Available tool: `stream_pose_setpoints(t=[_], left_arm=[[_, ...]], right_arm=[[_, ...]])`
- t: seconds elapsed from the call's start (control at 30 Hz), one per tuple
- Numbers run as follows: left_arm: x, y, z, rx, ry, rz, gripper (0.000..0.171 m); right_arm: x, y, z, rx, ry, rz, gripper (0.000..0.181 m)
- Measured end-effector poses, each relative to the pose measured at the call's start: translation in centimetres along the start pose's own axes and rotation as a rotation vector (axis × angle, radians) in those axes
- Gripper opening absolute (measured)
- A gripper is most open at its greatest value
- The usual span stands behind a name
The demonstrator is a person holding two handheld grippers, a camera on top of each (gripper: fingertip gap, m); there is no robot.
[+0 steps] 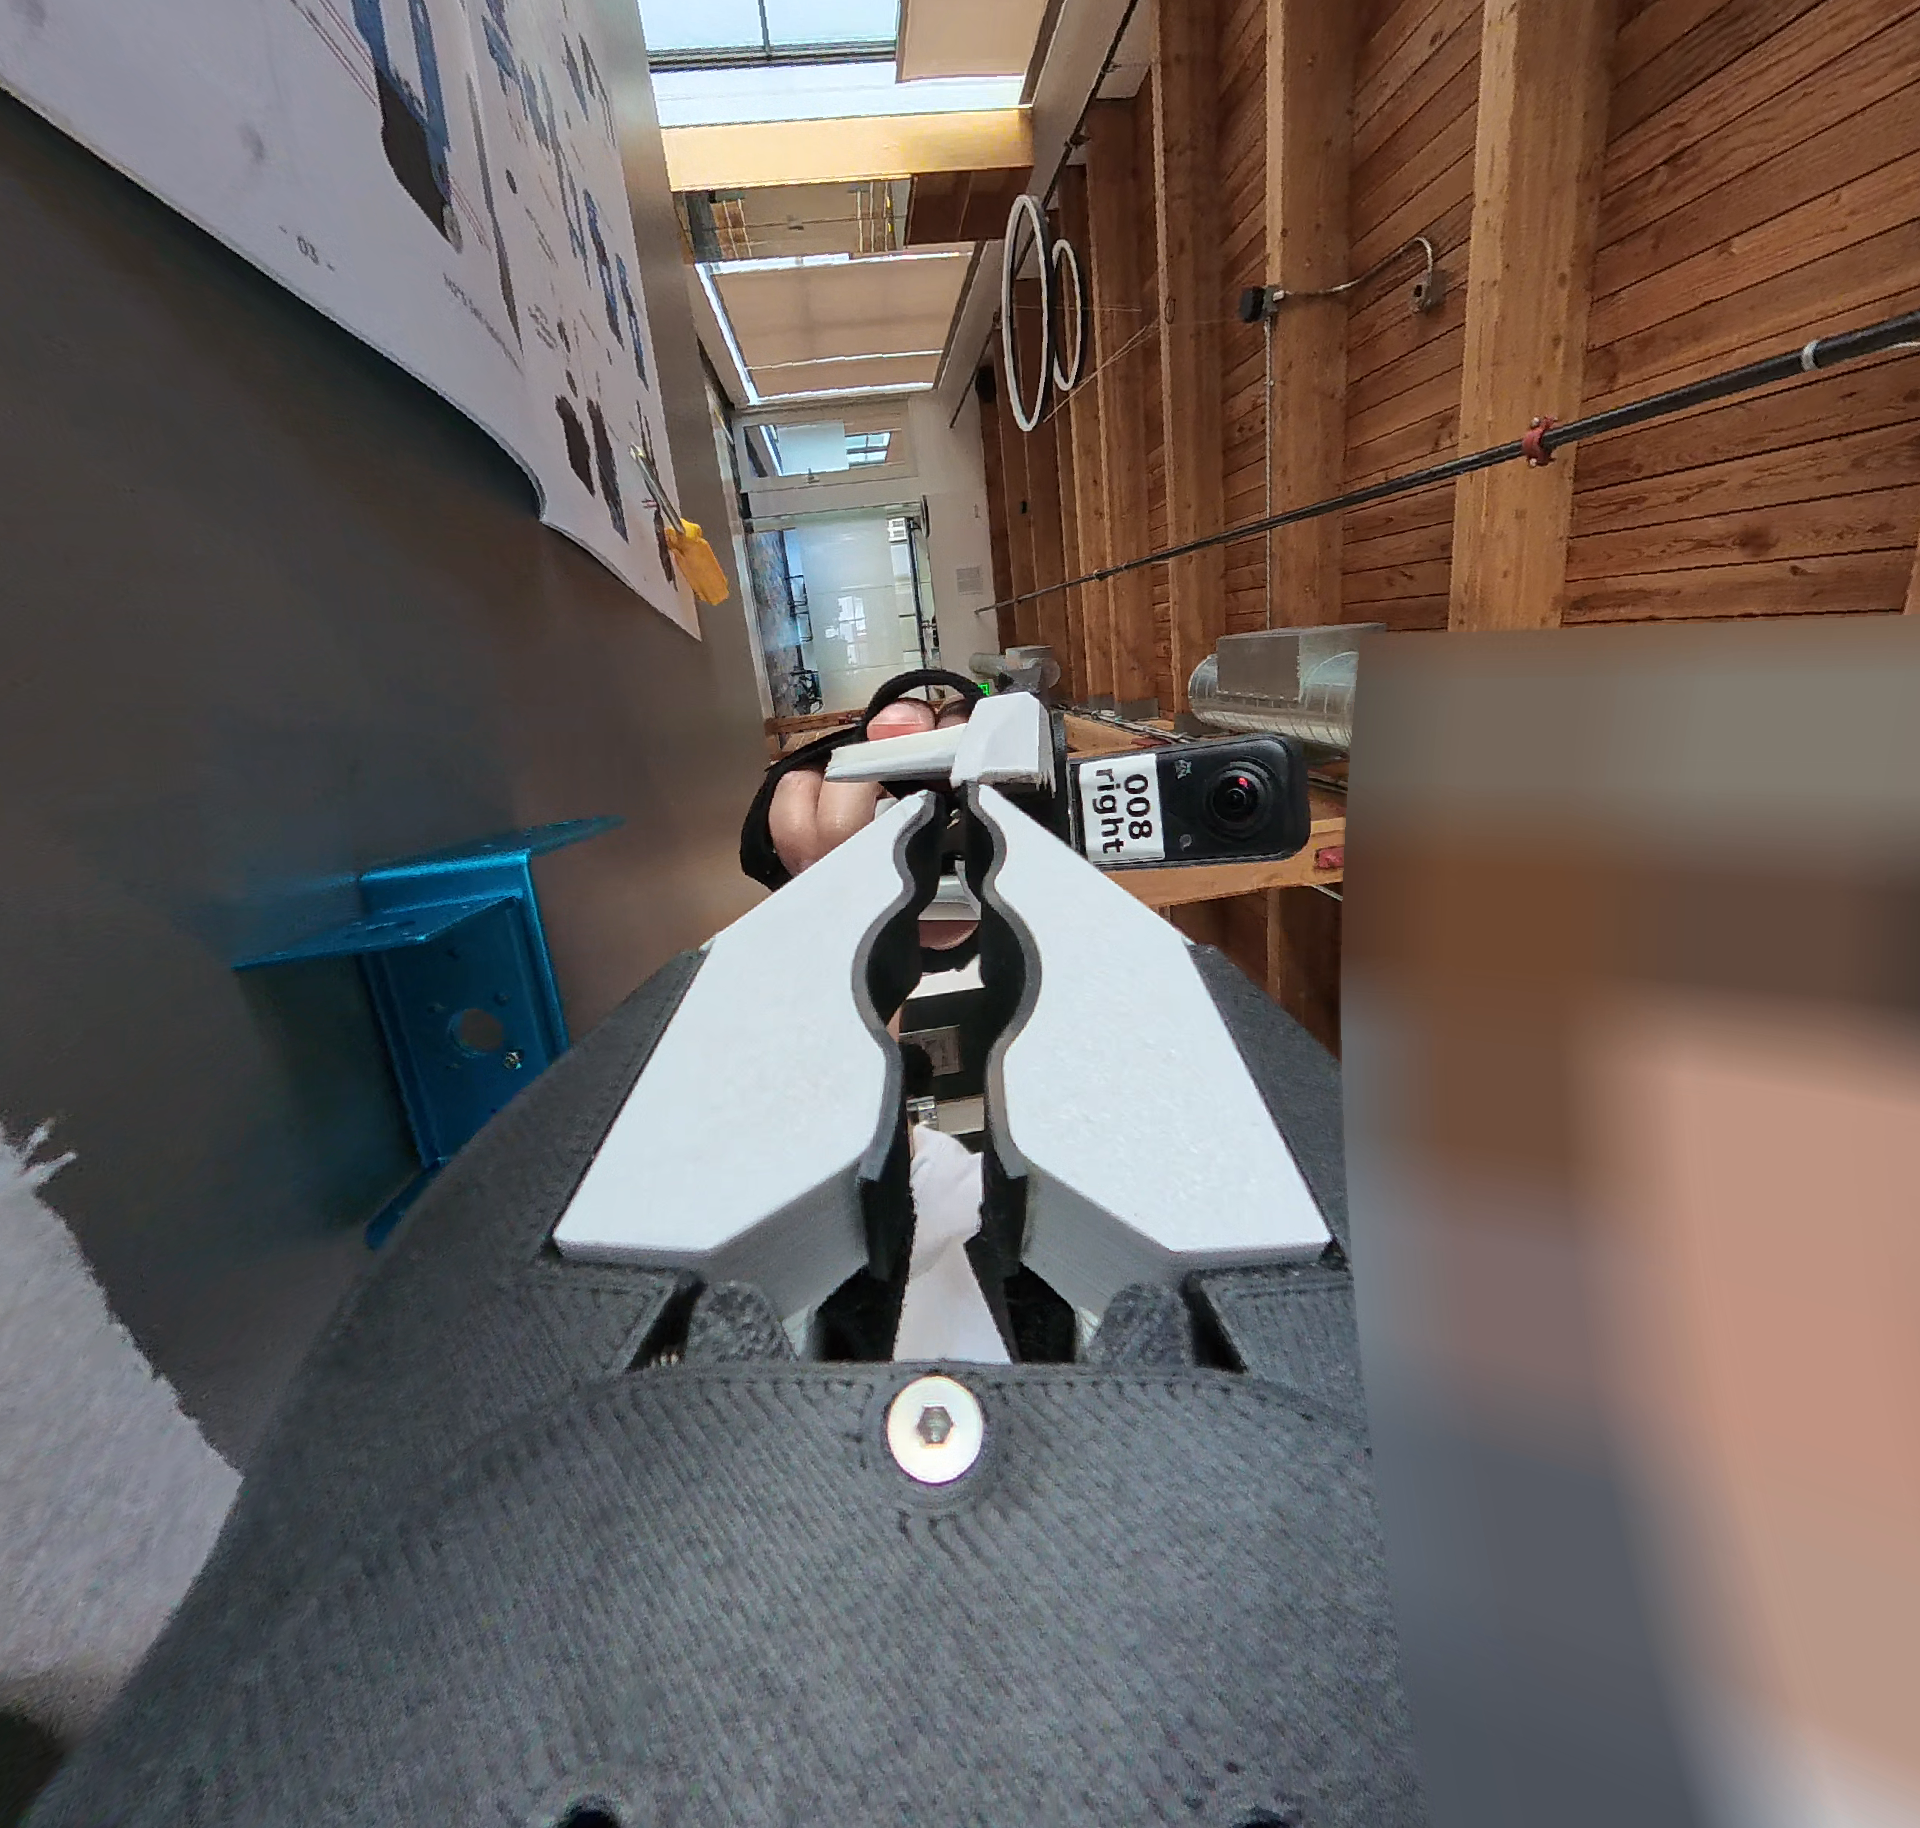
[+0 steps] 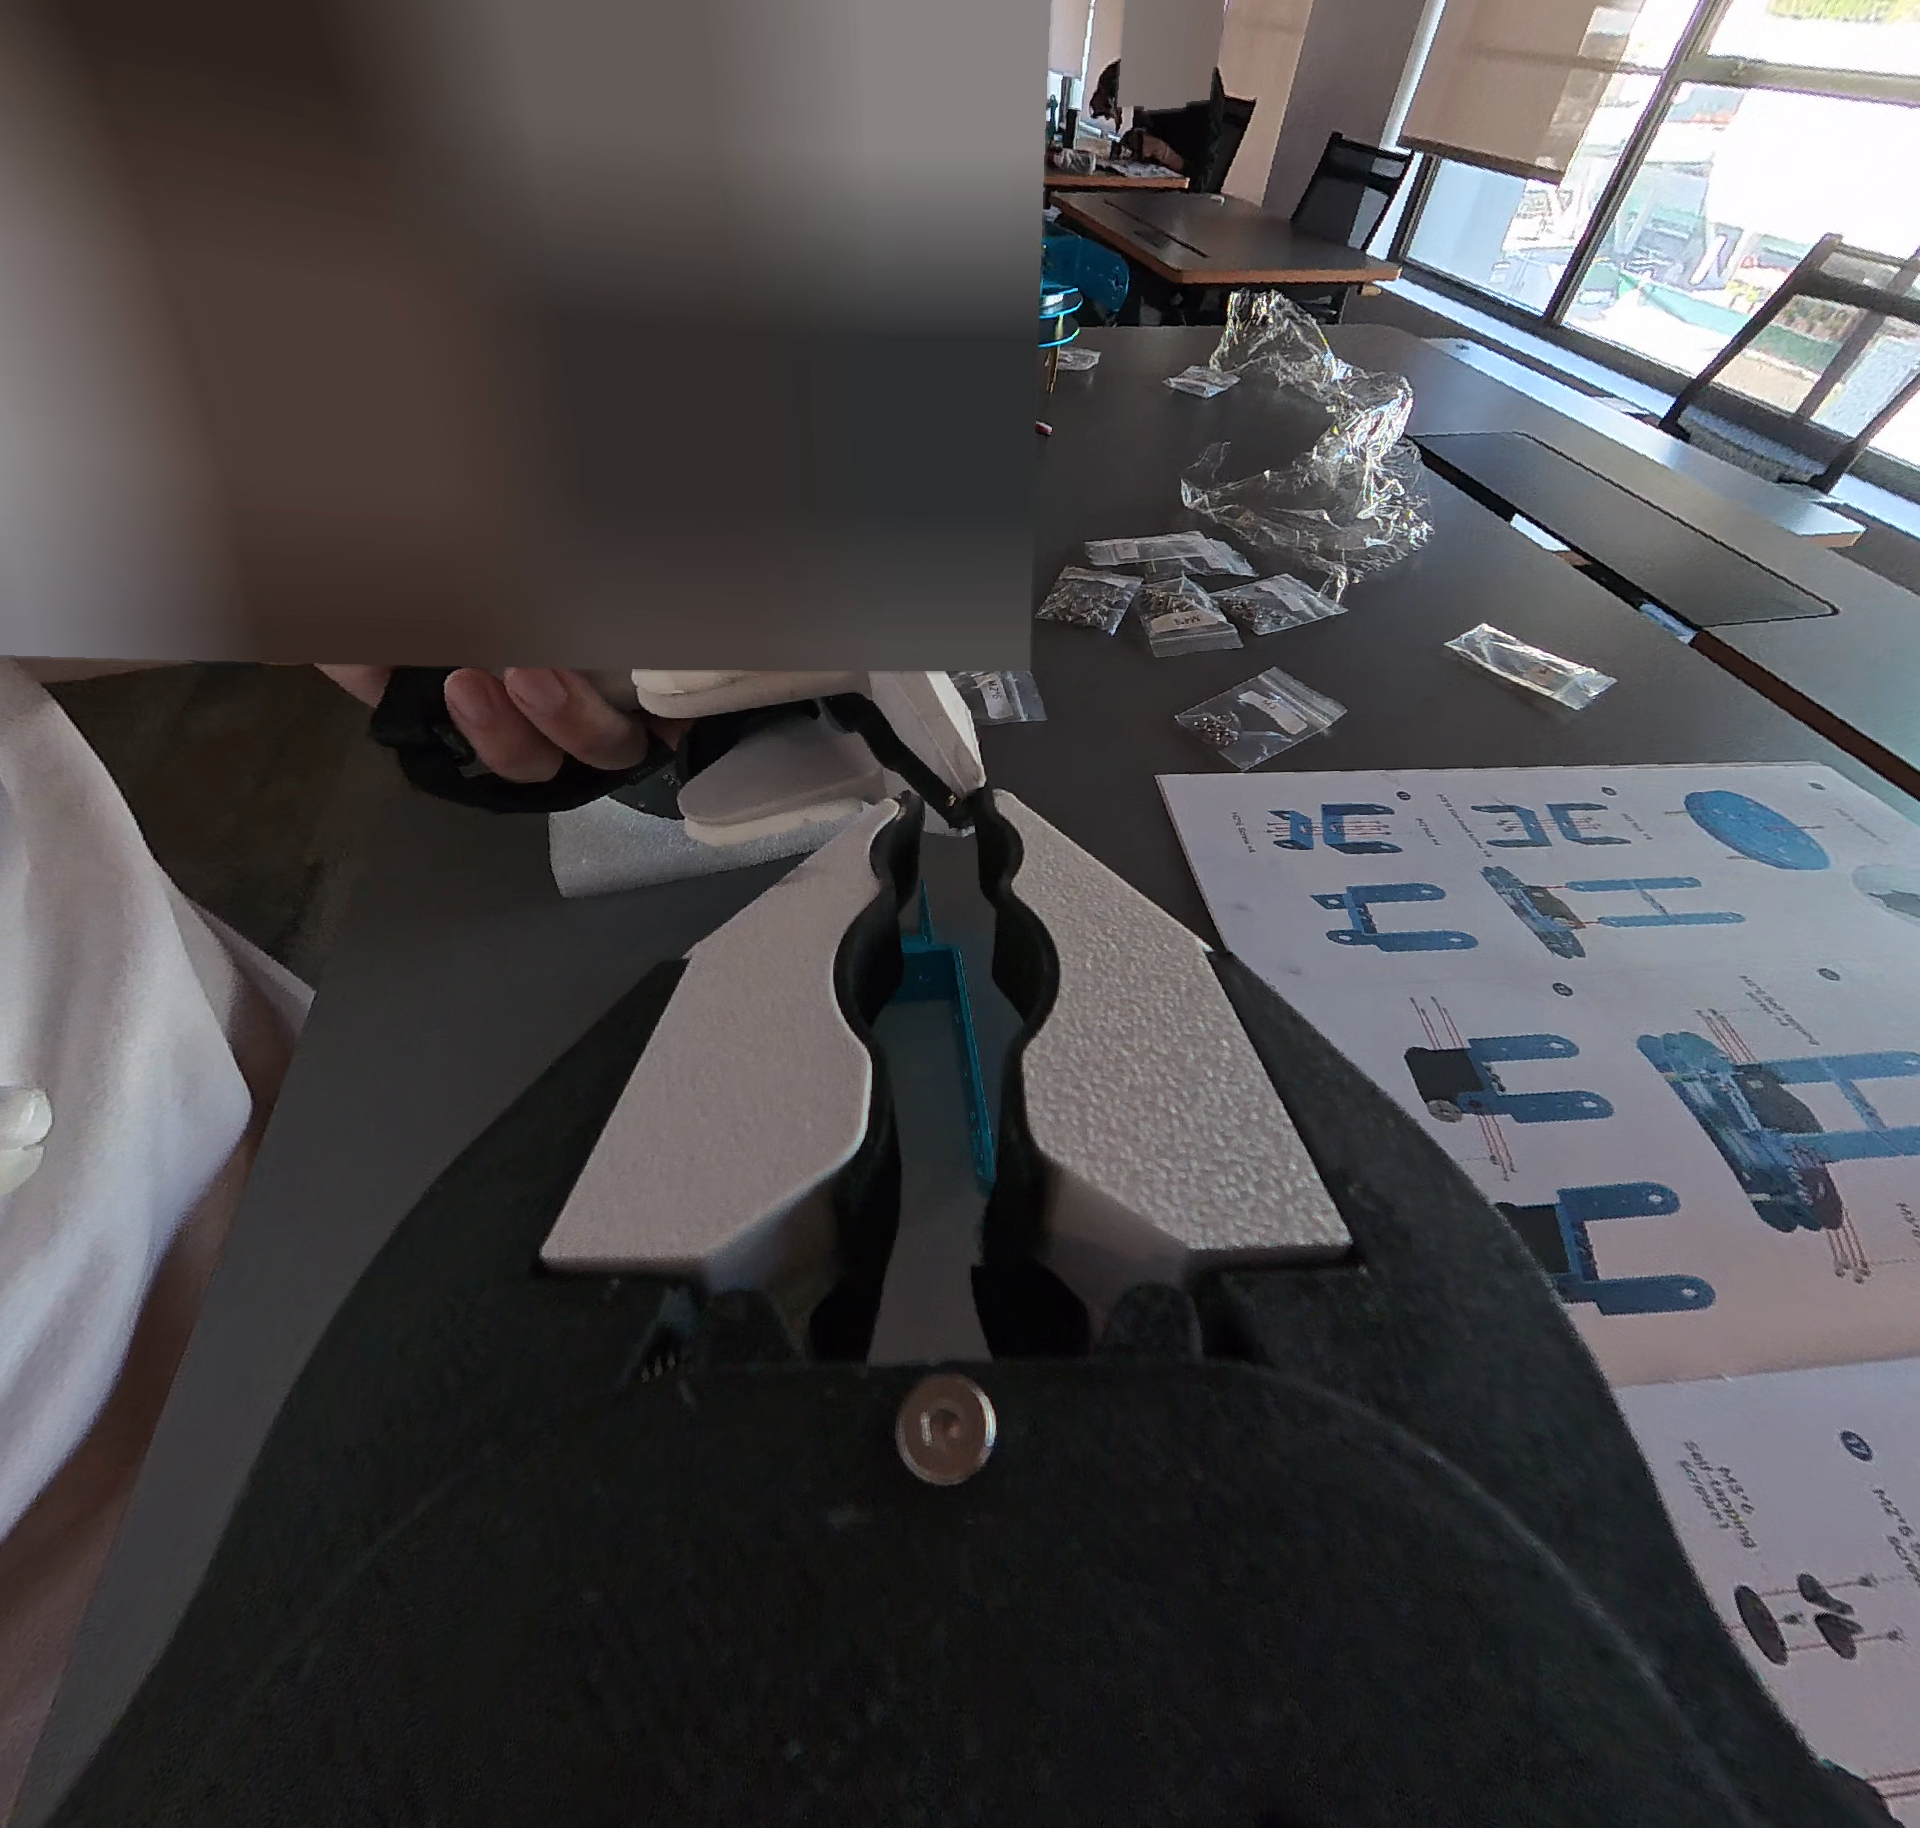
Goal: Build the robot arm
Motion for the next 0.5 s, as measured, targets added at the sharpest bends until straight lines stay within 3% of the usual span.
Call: stream_pose_setpoints(t=[0.5], left_arm=[[-0.05, -0.33, 0.23, 0.001, -0.046, -0.029, 0.002]], right_arm=[[0.13, 0.18, 0.33, 0.003, -0.012, 0.032, 0.008]])
Point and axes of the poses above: each gripper's, where its closed fingertips meet, y back along the fingers, x out of its top, z = x × y across the jaws, the point moved 1 cm from there along y, back along the fingers, and after that the axes turned 4 degrees about -x, right-handed, at the moved point
